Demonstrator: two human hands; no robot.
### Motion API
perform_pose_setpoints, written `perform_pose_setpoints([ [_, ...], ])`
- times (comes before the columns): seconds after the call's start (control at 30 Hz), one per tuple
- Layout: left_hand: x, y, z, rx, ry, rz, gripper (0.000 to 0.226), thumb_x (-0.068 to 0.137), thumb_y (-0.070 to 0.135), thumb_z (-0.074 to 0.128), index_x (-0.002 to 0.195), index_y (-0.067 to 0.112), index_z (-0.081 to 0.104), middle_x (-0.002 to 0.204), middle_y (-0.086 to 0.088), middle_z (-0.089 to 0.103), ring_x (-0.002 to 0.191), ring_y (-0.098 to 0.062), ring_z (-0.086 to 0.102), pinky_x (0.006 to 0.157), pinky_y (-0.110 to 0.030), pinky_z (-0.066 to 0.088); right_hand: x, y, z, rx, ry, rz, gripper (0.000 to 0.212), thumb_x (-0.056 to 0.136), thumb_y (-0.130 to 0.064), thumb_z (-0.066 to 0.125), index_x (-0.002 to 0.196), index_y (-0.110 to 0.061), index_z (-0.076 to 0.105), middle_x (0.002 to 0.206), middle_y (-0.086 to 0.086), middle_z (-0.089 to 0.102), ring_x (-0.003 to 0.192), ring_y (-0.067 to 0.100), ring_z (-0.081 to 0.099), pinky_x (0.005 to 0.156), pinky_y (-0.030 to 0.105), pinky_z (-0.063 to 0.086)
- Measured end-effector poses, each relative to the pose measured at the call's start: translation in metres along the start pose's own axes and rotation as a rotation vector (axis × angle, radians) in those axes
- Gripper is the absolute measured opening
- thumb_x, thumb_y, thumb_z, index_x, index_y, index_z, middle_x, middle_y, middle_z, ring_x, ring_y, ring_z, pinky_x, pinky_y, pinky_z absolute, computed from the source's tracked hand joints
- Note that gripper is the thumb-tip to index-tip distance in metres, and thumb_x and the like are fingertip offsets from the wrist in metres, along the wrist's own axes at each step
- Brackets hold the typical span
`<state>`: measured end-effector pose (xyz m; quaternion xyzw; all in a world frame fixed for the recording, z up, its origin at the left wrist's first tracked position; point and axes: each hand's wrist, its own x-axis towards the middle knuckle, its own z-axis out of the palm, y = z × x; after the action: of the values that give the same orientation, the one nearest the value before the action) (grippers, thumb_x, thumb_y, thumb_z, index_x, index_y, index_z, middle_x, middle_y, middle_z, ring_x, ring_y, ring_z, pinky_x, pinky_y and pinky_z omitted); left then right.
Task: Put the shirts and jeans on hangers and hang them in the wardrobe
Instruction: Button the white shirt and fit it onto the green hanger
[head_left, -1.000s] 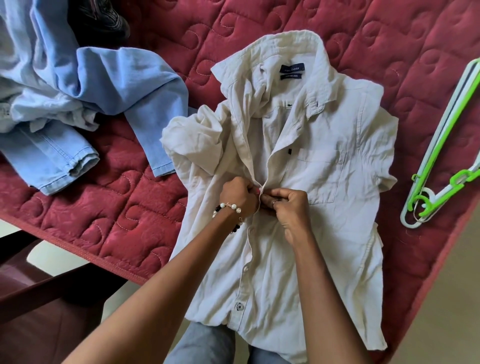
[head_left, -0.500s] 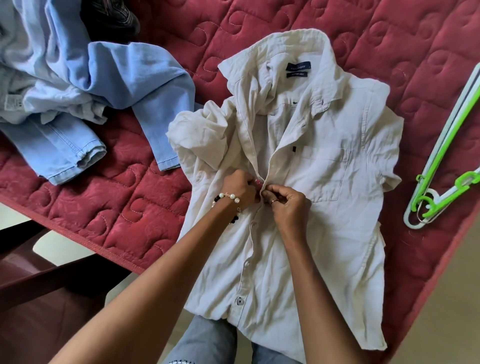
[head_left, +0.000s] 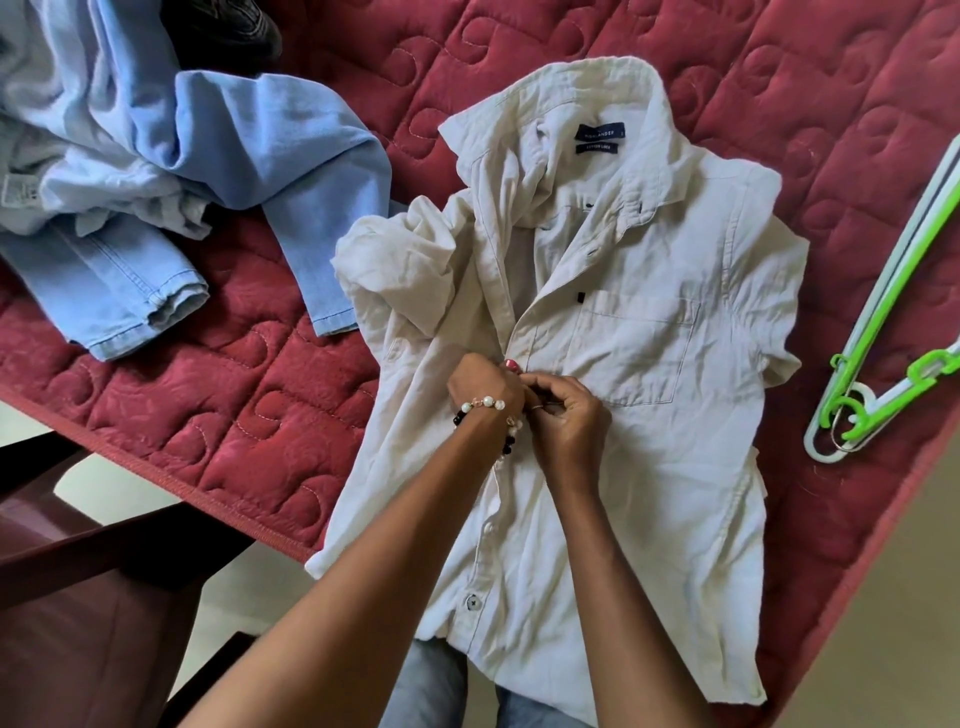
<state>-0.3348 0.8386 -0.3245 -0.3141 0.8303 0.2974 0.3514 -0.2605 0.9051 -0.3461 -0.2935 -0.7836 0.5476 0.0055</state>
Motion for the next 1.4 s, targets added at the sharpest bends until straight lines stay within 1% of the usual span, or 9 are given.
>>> perform_pose_setpoints([
  [0.13, -0.006, -0.002, 0.003, 0.079, -0.014, 0.067, 0.024, 0.092, 0.016, 0.053, 0.107, 0.001, 0.064, 0.116, -0.021, 0.064, 0.115, -0.037, 0.054, 0.093, -0.035, 0.041, 0.009, 0.000, -0.002, 0.112, -0.037, 0.211, 0.018, 0.079, -0.009, 0.068, 0.072, -0.024, 0.072, 0.074, -0.005, 0.072, 0.071, 0.013, 0.067, 0.071, 0.033, 0.056],
  [0.3, -0.005, -0.005, 0.000, 0.125, -0.050, 0.085, 0.028, 0.094, 0.025, 0.050, 0.105, 0.002, 0.062, 0.115, -0.021, 0.063, 0.114, -0.039, 0.053, 0.088, -0.038, 0.044, 0.006, -0.002, 0.005, -0.150, -0.029, -0.125, 0.007, 0.079, -0.008, 0.054, 0.077, -0.004, 0.059, 0.077, 0.007, 0.060, 0.071, 0.021, 0.053, 0.065, 0.027, 0.039],
  [0.5, -0.002, -0.009, -0.007, 0.289, -0.082, 0.354, 0.028, 0.097, 0.031, 0.044, 0.100, 0.009, 0.062, 0.112, -0.017, 0.064, 0.110, -0.036, 0.055, 0.087, -0.039, 0.040, 0.012, 0.009, 0.005, 0.173, -0.173, 0.416, 0.016, 0.084, -0.010, 0.052, 0.074, -0.022, 0.057, 0.071, -0.004, 0.057, 0.068, 0.012, 0.049, 0.066, 0.033, 0.041],
  [0.7, 0.012, -0.007, -0.013, -0.220, 0.113, 0.271, 0.026, 0.089, 0.016, 0.041, 0.098, 0.012, 0.065, 0.093, -0.016, 0.070, 0.089, -0.036, 0.064, 0.079, -0.039, 0.053, 0.024, -0.004, -0.008, 0.233, -0.109, 0.432, 0.022, 0.094, -0.004, 0.052, 0.079, -0.017, 0.060, 0.065, -0.005, 0.053, 0.057, 0.007, 0.044, 0.059, 0.029, 0.041],
  [0.93, 0.041, 0.033, -0.035, -0.494, -0.081, 0.292, 0.016, 0.085, 0.016, 0.052, 0.075, 0.015, 0.065, 0.071, -0.008, 0.066, 0.069, -0.028, 0.065, 0.074, -0.042, 0.058, 0.070, -0.030, 0.001, 0.336, 0.145, 0.328, 0.007, 0.091, -0.010, 0.063, 0.088, -0.016, 0.062, 0.070, 0.000, 0.062, 0.057, 0.007, 0.057, 0.057, 0.025, 0.048],
  [1.1, 0.042, 0.086, -0.053, -0.935, -0.305, 0.218, 0.021, 0.093, -0.001, 0.054, 0.113, 0.005, 0.051, 0.066, -0.008, 0.048, 0.052, -0.013, 0.041, 0.049, -0.023, 0.033, 0.122, -0.053, -0.001, 0.597, 0.202, 0.448, 0.006, 0.087, -0.014, 0.068, 0.093, -0.014, 0.067, 0.081, -0.002, 0.067, 0.074, 0.011, 0.059, 0.070, 0.031, 0.048],
  [1.23, 0.068, 0.115, -0.058, -0.691, -0.032, 0.323, 0.038, 0.079, 0.016, 0.072, 0.112, 0.020, 0.054, 0.076, -0.002, 0.061, 0.065, -0.021, 0.063, 0.064, -0.036, 0.056, 0.168, -0.074, -0.023, 0.895, 0.225, 0.490, 0.014, 0.084, -0.005, 0.067, 0.084, -0.017, 0.061, 0.079, 0.000, 0.063, 0.073, 0.015, 0.059, 0.061, 0.026, 0.047],
  [1.33, 0.080, 0.134, -0.065, -0.296, 0.338, 0.440, 0.044, 0.077, 0.024, 0.073, 0.117, 0.024, 0.055, 0.109, -0.007, 0.052, 0.103, -0.027, 0.057, 0.093, -0.032, 0.046, 0.197, -0.084, -0.035, 0.921, 0.344, 0.429, 0.052, 0.076, 0.005, 0.071, 0.118, -0.020, 0.055, 0.101, 0.003, 0.064, 0.083, 0.016, 0.063, 0.076, 0.034, 0.053],
  [1.4, 0.092, 0.148, -0.075, -0.190, 0.354, 0.308, 0.057, 0.077, 0.034, 0.075, 0.127, 0.027, 0.049, 0.128, -0.010, 0.040, 0.118, -0.030, 0.045, 0.096, -0.031, 0.039, 0.213, -0.085, -0.043, 0.815, 0.357, 0.356, 0.078, 0.069, 0.006, 0.076, 0.131, -0.026, 0.043, 0.122, 0.004, 0.056, 0.102, 0.018, 0.064, 0.092, 0.038, 0.054],
])
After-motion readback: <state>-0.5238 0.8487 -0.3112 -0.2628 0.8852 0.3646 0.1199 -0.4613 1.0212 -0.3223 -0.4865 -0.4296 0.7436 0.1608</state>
